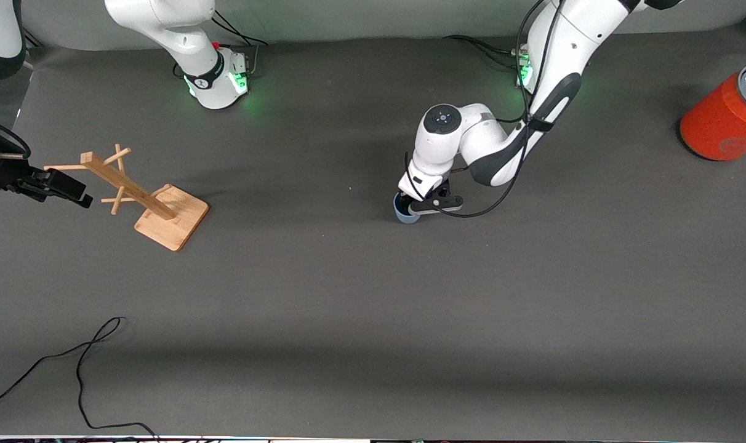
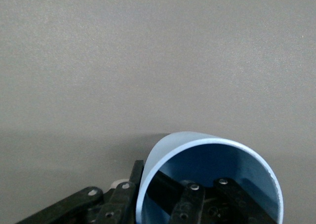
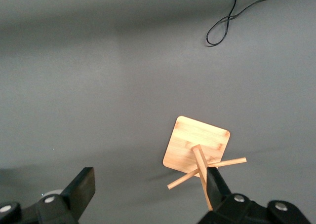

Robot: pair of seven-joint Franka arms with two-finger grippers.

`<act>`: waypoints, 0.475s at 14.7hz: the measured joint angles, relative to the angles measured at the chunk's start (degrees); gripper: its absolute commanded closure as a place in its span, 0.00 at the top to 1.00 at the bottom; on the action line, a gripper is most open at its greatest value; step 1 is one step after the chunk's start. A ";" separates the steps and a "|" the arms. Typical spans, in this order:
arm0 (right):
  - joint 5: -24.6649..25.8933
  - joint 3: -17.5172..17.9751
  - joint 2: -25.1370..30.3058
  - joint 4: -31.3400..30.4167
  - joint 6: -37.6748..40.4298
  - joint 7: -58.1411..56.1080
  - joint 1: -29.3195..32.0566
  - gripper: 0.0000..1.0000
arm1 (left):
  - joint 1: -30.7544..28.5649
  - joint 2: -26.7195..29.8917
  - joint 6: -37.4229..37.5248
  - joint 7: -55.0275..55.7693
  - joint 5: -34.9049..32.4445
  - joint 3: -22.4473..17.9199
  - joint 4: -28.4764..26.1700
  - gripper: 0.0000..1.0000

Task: Rotate and upright cup with both arms
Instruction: 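Rotate the cup with the left gripper and set it upright on the table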

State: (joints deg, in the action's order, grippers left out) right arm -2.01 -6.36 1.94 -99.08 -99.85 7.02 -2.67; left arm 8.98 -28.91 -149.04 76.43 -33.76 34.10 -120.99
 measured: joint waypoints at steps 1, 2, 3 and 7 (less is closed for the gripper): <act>0.00 0.00 0.02 0.00 -0.04 -0.06 0.00 1.00 | 0.01 -0.04 0.00 0.00 -0.05 -0.01 0.02 0.73; 0.00 0.00 0.02 0.00 -0.07 -0.11 0.00 1.00 | 0.01 -0.10 0.04 0.00 -0.13 -0.05 0.02 0.88; 0.00 0.00 0.02 -0.02 -0.07 -0.15 0.00 1.00 | 0.02 -0.19 0.04 0.01 -0.25 -0.07 0.03 0.97; 0.00 0.05 0.01 -0.22 -0.13 -2.75 0.00 1.00 | -0.01 -0.14 2.02 0.01 -0.37 -0.14 0.94 1.00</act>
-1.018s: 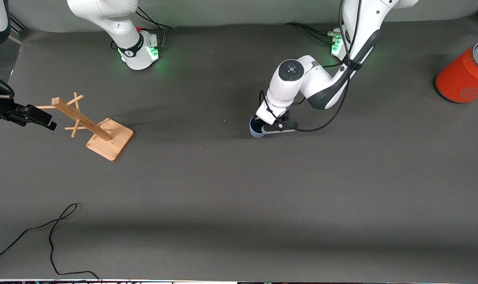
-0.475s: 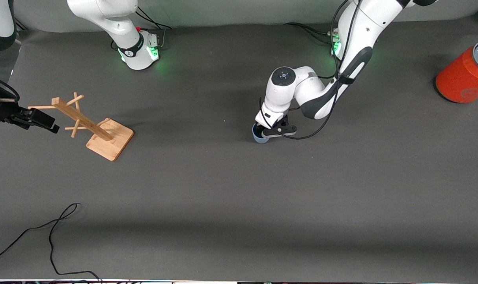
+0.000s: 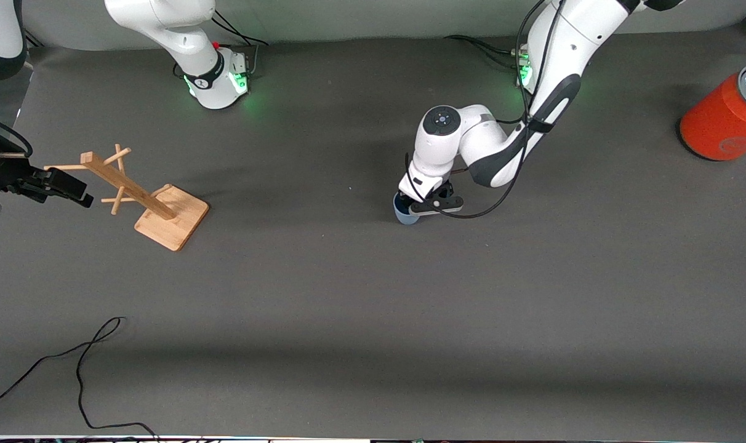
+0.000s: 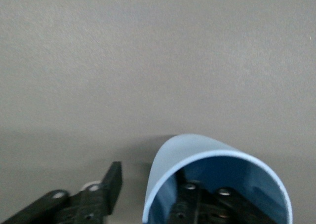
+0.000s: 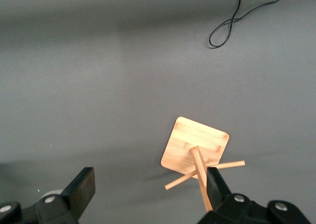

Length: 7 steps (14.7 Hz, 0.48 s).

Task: Rotate and upright cup with both arms
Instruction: 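Rotate the cup with the left gripper and set it upright on the table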

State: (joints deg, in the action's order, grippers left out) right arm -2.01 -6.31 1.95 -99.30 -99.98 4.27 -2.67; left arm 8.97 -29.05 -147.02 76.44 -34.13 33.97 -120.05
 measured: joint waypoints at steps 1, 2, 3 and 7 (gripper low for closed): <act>0.00 0.00 0.00 -0.01 -0.03 -0.39 0.00 1.00 | -0.03 0.35 1.62 0.00 0.00 0.09 0.65 1.00; 0.00 0.01 0.00 -0.01 -0.06 -0.57 0.00 1.00 | -0.07 0.95 3.15 0.00 0.25 0.40 1.17 1.00; 0.00 0.03 0.00 -0.01 -0.08 -0.66 0.00 1.00 | -0.18 1.88 4.51 0.09 1.24 0.94 1.62 1.00; 0.00 0.23 0.00 0.04 -0.42 -0.79 -0.01 1.00 | -2.01 8.66 12.72 -4.94 13.15 4.03 3.18 1.00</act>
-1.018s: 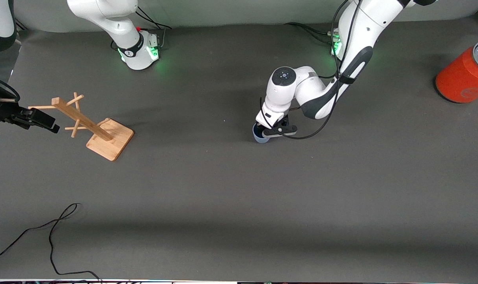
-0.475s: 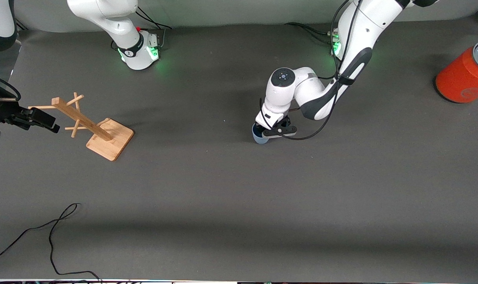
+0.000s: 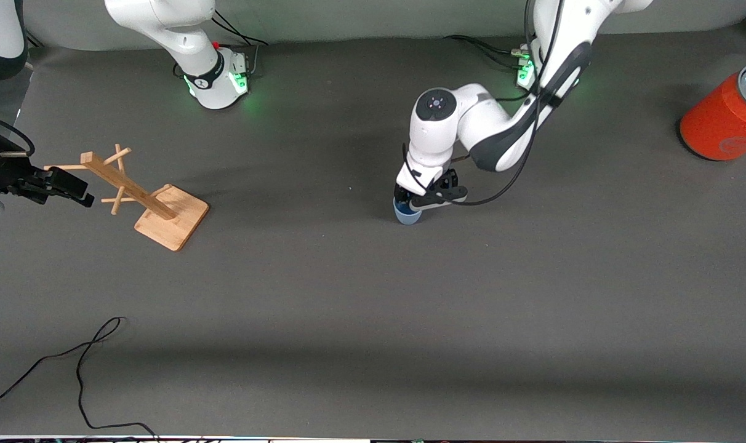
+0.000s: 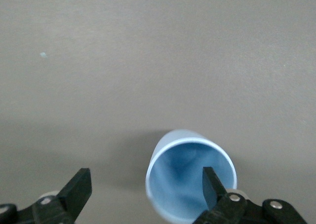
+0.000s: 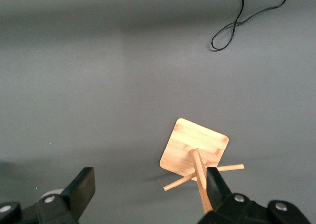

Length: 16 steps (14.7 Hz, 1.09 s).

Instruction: Rotate and upright cup with both arms

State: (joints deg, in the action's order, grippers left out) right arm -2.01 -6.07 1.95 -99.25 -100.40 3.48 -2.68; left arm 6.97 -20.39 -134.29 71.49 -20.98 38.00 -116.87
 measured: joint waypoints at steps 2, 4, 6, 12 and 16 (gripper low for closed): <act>0.00 0.18 0.00 0.13 -0.19 -0.03 0.00 1.00 | -2.71 4.06 9.35 -11.23 10.84 0.54 3.58 1.00; 0.00 0.43 0.00 0.20 -0.26 -0.05 -0.01 1.00 | -7.51 7.50 21.61 -22.09 18.25 0.42 9.74 1.00; 0.00 0.60 -0.02 0.21 -0.27 -0.08 -0.03 1.00 | -14.01 10.07 32.39 -30.69 21.37 0.43 15.60 1.00; 0.91 1.61 -0.93 1.11 -0.27 -0.15 -0.04 1.00 | -28.13 11.53 51.56 -48.31 23.33 0.21 29.21 1.00; 3.32 3.34 -1.74 2.40 -0.28 -0.15 -0.05 1.00 | -25.67 12.19 52.35 -57.27 23.30 -9.06 31.53 1.00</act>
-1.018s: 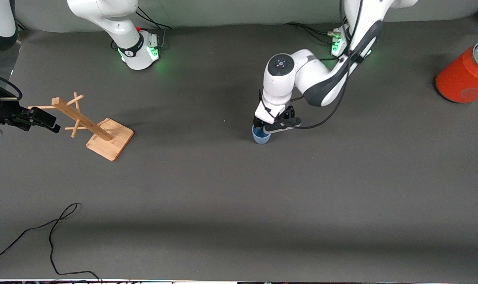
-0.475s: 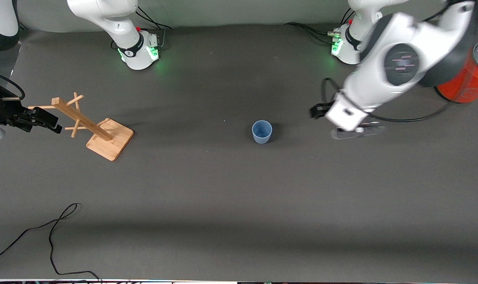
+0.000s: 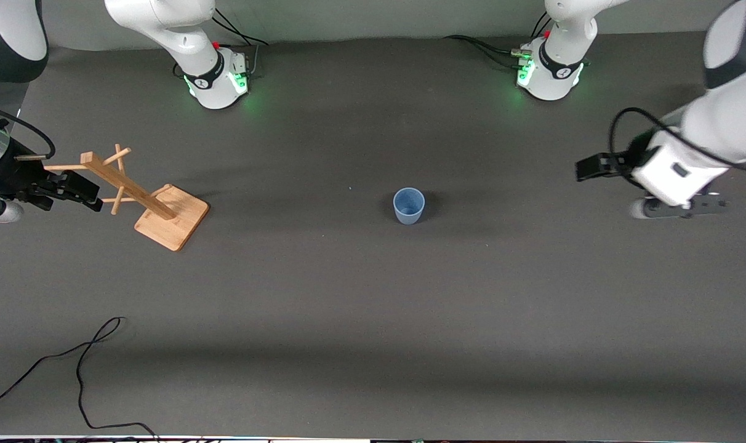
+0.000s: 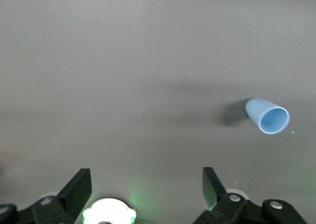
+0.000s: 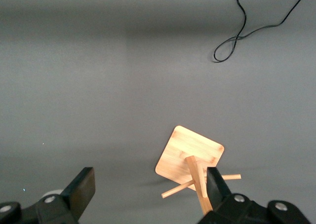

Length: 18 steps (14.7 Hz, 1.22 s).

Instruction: Rotate and upright cup with both arms

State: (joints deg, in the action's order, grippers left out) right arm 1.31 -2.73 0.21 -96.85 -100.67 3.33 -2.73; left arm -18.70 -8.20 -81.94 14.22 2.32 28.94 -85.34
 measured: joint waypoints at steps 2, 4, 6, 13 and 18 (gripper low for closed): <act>0.09 0.05 -0.74 1.01 0.00 0.00 0.00 1.00 | 8.54 1.36 -0.07 -5.03 0.00 -12.01 0.38 1.00; 0.09 0.05 -1.32 1.72 0.00 0.00 0.01 1.00 | 14.40 2.67 -0.62 -8.25 -0.13 -19.78 0.34 1.00; 0.05 0.05 -1.51 2.21 0.53 0.00 0.02 1.00 | 16.23 3.51 -2.63 -9.50 -1.20 -22.13 -0.31 1.00; -2.27 -0.04 -2.08 3.94 2.83 0.00 0.15 1.00 | 16.75 4.52 -4.86 -9.93 -2.54 -22.51 -2.84 1.00; -2.34 -0.10 -2.98 4.15 2.82 0.00 0.30 1.00 | 16.79 4.56 -4.86 -9.95 -2.61 -22.64 -2.85 1.00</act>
State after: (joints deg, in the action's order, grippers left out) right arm -1.04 -2.83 -2.77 -92.71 -97.85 3.32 -2.43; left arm -1.91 -3.64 -86.80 4.27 -0.28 6.30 -88.19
